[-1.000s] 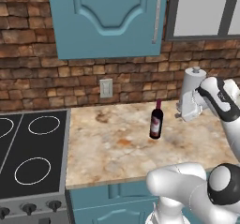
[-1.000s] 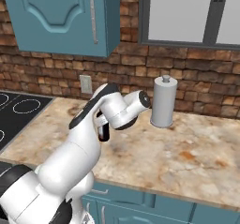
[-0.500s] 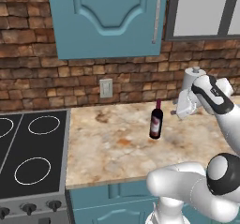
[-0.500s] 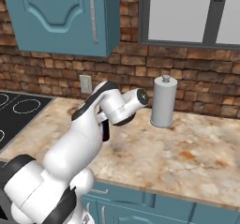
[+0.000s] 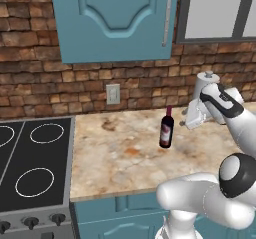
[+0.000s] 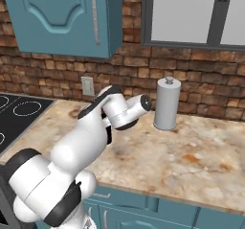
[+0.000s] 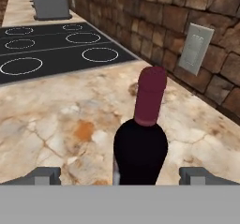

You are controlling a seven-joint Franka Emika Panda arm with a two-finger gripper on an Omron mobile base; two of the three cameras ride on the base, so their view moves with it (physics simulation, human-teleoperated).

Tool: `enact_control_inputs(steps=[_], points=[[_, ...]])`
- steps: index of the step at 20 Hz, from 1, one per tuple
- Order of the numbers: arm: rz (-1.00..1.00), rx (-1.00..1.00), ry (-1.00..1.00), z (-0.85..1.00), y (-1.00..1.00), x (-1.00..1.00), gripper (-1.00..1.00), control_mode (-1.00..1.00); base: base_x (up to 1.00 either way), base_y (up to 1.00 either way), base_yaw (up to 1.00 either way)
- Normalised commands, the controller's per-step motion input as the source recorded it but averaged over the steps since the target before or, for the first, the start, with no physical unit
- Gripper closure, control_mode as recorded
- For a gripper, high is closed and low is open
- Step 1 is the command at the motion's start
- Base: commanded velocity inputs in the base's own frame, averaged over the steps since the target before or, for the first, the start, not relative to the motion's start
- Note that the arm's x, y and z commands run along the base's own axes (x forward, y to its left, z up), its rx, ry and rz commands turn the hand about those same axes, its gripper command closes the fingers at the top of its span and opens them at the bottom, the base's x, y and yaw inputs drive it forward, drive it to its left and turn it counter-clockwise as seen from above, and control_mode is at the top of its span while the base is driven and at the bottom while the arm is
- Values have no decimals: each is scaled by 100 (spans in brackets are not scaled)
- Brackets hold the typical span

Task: Place the drinks on the dining counter in a tight cluster.

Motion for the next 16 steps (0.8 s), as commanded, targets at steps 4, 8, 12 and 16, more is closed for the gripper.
enact_control_inputs(steps=[4,8,12,16], points=[[0,0,0,-36,0,31,-100,-100,0,0,0],[4,2,4,-2,-19,13,-100,-100,0,0,0],[5,0,7,0,-3,0,-100,-100,0,0,0],[3,0,4,0,7,0,-100,-100,0,0,0]])
